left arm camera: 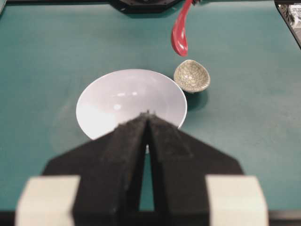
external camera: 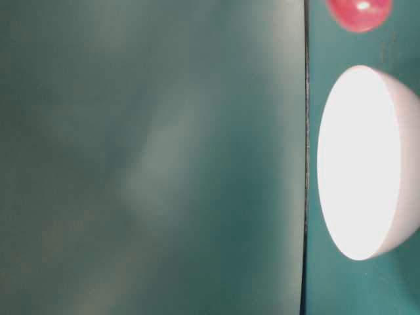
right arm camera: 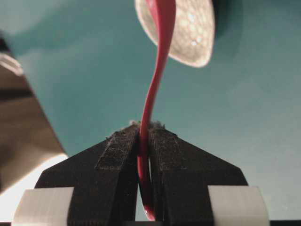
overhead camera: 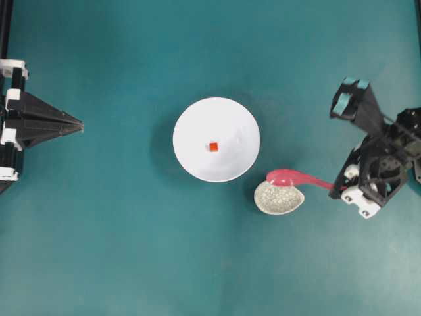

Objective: Grip the spoon and scoop the red block from the bowl with right arm.
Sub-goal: 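Lift the empty spoon out and set it back in the spoon rest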

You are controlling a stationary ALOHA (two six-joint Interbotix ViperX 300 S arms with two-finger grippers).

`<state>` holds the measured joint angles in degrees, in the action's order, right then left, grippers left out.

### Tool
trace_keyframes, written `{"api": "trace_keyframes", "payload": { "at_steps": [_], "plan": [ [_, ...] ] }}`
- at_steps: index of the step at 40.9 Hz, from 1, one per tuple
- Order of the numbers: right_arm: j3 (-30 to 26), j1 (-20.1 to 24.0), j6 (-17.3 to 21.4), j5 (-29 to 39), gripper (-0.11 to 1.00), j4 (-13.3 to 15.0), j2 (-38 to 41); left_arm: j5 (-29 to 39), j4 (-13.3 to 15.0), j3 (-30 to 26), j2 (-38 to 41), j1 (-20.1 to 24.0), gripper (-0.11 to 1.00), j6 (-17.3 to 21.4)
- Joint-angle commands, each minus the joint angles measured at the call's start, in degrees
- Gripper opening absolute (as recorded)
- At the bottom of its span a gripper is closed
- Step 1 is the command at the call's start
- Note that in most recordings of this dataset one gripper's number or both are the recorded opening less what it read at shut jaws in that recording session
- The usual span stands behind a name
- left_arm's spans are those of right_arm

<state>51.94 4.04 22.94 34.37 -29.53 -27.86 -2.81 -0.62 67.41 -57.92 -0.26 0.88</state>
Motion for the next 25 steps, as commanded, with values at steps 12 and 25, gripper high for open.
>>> {"api": "trace_keyframes", "payload": {
  "at_steps": [12, 25],
  "plan": [
    [-0.1, 4.7, -0.3, -4.7, 0.06, 2.5, 6.8, -0.4, -0.2, -0.6, 0.4, -0.1, 0.00, 0.1],
    [0.1, 4.7, -0.3, -5.4, 0.06, 5.7, 9.8, -0.4, -0.2, -0.6, 0.4, -0.1, 0.00, 0.1]
  ]
}}
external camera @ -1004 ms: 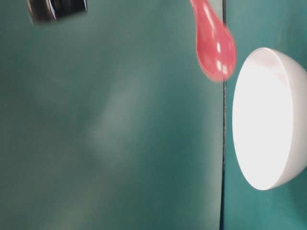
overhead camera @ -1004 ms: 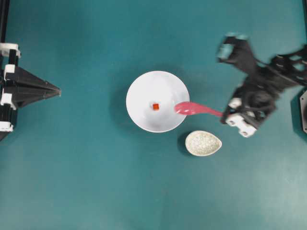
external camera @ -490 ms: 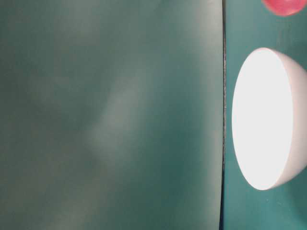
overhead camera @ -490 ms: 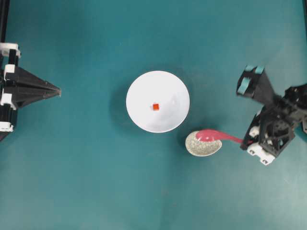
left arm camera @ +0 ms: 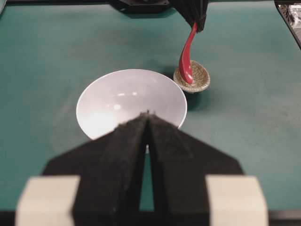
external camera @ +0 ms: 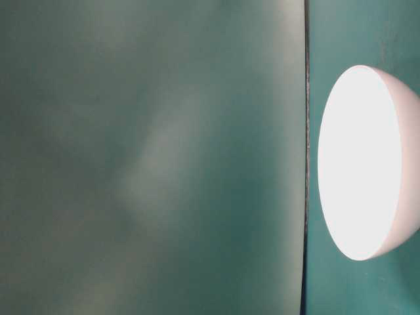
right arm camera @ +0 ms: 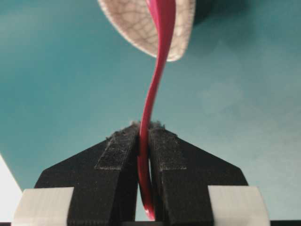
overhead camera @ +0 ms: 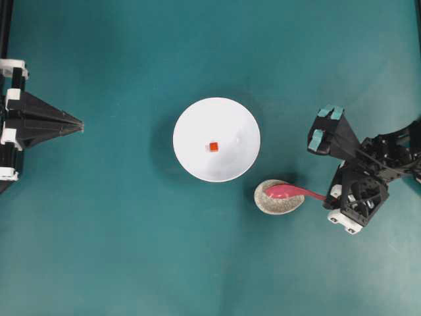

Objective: Grip the spoon and scoop the red block from the bowl with right arm.

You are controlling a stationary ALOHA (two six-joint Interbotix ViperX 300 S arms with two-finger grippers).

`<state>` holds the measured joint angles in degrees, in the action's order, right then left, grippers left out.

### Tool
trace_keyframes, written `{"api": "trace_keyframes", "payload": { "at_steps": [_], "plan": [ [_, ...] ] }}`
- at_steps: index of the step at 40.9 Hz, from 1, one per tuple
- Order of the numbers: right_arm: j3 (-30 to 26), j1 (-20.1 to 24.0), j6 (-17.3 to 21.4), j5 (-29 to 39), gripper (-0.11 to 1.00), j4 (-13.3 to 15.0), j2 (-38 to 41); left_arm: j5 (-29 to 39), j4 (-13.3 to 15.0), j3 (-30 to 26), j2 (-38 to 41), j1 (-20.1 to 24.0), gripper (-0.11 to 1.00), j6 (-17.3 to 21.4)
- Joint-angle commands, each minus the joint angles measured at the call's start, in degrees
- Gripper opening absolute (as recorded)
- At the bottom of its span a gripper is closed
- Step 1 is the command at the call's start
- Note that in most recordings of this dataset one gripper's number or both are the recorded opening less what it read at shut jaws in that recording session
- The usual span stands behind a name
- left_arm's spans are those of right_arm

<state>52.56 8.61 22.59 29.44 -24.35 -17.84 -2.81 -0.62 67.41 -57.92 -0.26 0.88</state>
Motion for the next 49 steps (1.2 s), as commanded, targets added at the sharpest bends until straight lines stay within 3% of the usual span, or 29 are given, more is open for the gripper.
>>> {"api": "trace_keyframes", "payload": {
  "at_steps": [1, 12, 23, 27, 30, 33, 36, 41, 45, 49],
  "plan": [
    [-0.4, 0.2, 0.1, -0.5, 0.06, 0.6, -0.1, -0.4, -0.2, -0.6, 0.4, -0.1, 0.00, 0.1],
    [-0.3, 0.2, 0.1, -0.2, 0.09, 2.0, -0.1, -0.4, -0.2, -0.6, 0.4, -0.1, 0.00, 0.0],
    [-0.3, 0.1, -1.1, -0.2, 0.37, 2.4, -0.2, -0.4, -0.2, -0.6, 0.4, -0.1, 0.00, 0.0],
    [-0.3, 0.2, -1.3, 0.9, 0.44, 6.0, -0.3, -0.4, -0.2, -0.6, 0.4, -0.1, 0.00, 0.0],
    [-0.4, 0.2, -1.6, 5.4, 0.46, 8.9, -0.8, -0.4, -0.2, -0.6, 0.4, -0.1, 0.00, 0.0],
    [-1.1, 0.2, -1.5, 10.5, 0.47, 10.1, -1.4, -0.4, -0.2, -0.6, 0.4, -0.1, 0.00, 0.0],
    [-1.4, 0.3, -2.1, 11.0, 0.48, 11.7, -2.3, -0.4, -0.2, -0.6, 0.4, -0.1, 0.00, 0.0],
    [0.7, 2.5, -2.4, 1.0, 0.49, 15.6, -5.2, -0.4, -0.2, -0.6, 0.4, -0.1, 0.00, 0.1],
    [5.0, 4.0, -1.8, -14.2, 0.53, 18.5, -8.2, -0.4, -0.2, -0.6, 0.4, -0.1, 0.00, 0.0],
    [10.4, 4.2, -1.8, -28.7, 0.57, 18.5, -9.5, -0.4, -0.2, -0.6, 0.4, -0.1, 0.00, 0.0]
  ]
}}
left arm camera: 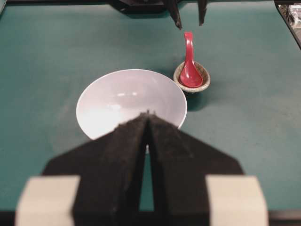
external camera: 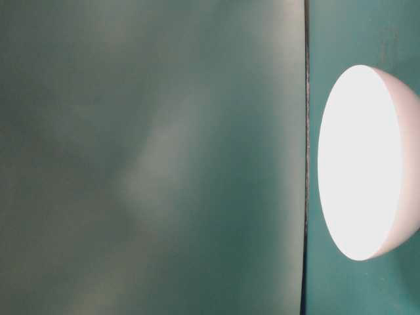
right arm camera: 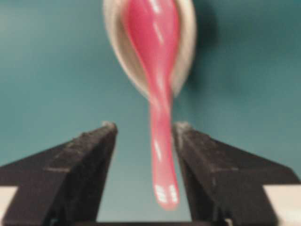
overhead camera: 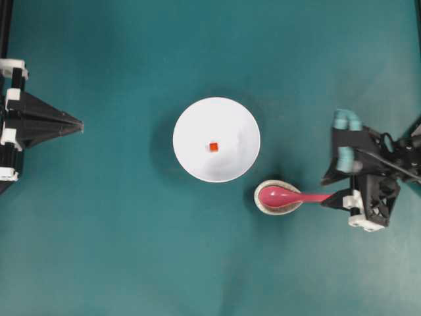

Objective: Grip the spoon and scoop the red block from the bowl with right arm.

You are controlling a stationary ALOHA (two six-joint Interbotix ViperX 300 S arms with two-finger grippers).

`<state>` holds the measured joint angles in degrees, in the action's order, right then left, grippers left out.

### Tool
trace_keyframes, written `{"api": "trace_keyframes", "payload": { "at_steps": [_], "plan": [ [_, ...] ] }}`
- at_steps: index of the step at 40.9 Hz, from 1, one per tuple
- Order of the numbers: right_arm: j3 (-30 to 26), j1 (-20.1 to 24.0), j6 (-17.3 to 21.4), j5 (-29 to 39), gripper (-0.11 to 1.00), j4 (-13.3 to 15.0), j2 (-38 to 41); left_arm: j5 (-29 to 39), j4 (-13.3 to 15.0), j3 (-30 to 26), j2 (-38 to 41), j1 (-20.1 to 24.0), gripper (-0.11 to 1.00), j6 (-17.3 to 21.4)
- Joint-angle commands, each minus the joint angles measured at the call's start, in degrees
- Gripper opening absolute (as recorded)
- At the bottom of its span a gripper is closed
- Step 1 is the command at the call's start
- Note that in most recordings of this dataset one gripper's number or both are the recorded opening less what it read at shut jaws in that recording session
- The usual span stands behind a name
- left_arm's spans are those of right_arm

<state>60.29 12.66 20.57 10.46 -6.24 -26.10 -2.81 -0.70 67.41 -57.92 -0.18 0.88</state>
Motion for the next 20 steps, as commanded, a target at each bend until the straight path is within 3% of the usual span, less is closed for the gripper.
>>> {"api": "trace_keyframes", "payload": {
  "at_steps": [1, 9, 13, 20],
  "plan": [
    [3.7, 0.3, 0.2, -12.1, 0.58, 0.4, -1.2, -0.4, -0.1, -0.7, 0.4, -0.2, 0.00, 0.0],
    [12.7, 0.3, 0.2, -36.4, 0.58, 0.2, 0.5, -0.5, -0.1, -0.7, 0.4, -0.2, 0.00, -1.0],
    [15.6, 0.4, 0.1, -47.9, 0.57, -1.8, 3.3, -0.5, -0.1, -0.8, 0.4, -0.2, 0.00, -1.1],
    [17.6, 1.5, -1.1, -59.2, 0.58, -4.9, 10.4, -0.5, -0.1, -1.0, -0.1, -0.2, 0.00, -1.1]
  ]
}}
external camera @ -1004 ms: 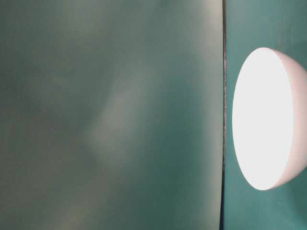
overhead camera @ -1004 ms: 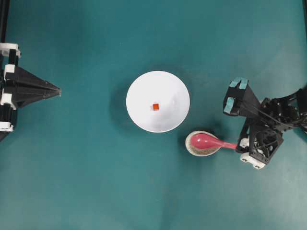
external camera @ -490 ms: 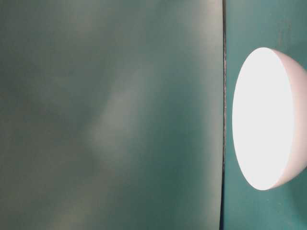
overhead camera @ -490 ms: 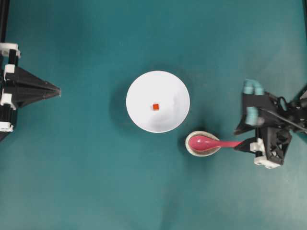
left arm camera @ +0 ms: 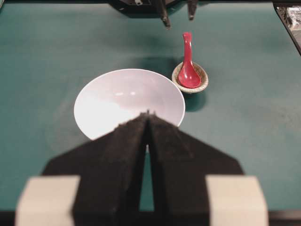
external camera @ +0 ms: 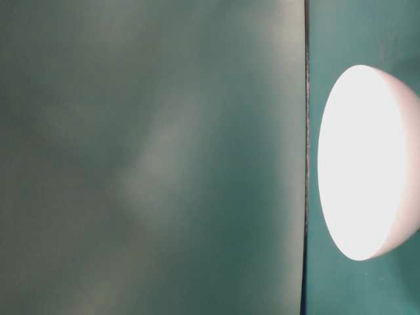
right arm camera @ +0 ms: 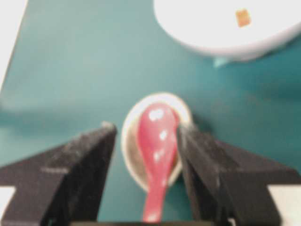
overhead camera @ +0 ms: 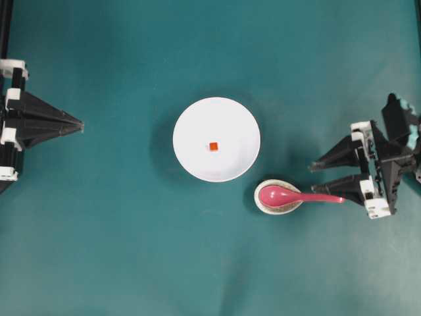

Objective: Grip the spoon and scoop the red block from the bowl with right arm.

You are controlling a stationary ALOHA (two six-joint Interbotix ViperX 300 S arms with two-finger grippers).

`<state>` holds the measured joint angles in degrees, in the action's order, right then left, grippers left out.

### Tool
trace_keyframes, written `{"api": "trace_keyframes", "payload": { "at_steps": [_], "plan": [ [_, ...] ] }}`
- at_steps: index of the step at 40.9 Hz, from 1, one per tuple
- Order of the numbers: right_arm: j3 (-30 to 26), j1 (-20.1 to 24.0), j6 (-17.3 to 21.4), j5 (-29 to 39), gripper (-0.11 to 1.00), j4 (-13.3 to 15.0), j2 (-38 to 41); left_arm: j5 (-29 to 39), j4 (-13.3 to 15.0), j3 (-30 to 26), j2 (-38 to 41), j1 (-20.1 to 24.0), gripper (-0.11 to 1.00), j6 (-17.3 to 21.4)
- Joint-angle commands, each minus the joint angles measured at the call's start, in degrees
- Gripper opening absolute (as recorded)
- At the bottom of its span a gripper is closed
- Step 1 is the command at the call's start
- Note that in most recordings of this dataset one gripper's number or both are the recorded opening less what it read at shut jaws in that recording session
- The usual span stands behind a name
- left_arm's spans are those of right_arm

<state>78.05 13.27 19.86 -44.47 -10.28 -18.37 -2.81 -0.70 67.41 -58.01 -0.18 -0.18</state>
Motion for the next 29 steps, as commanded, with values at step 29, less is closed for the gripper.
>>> {"api": "trace_keyframes", "payload": {
  "at_steps": [29],
  "plan": [
    [-0.3, 16.0, -17.0, -7.9, 0.57, -17.3, 14.6, -1.3, -0.1, -1.1, 0.3, 0.7, 0.00, -0.1]
  ]
}}
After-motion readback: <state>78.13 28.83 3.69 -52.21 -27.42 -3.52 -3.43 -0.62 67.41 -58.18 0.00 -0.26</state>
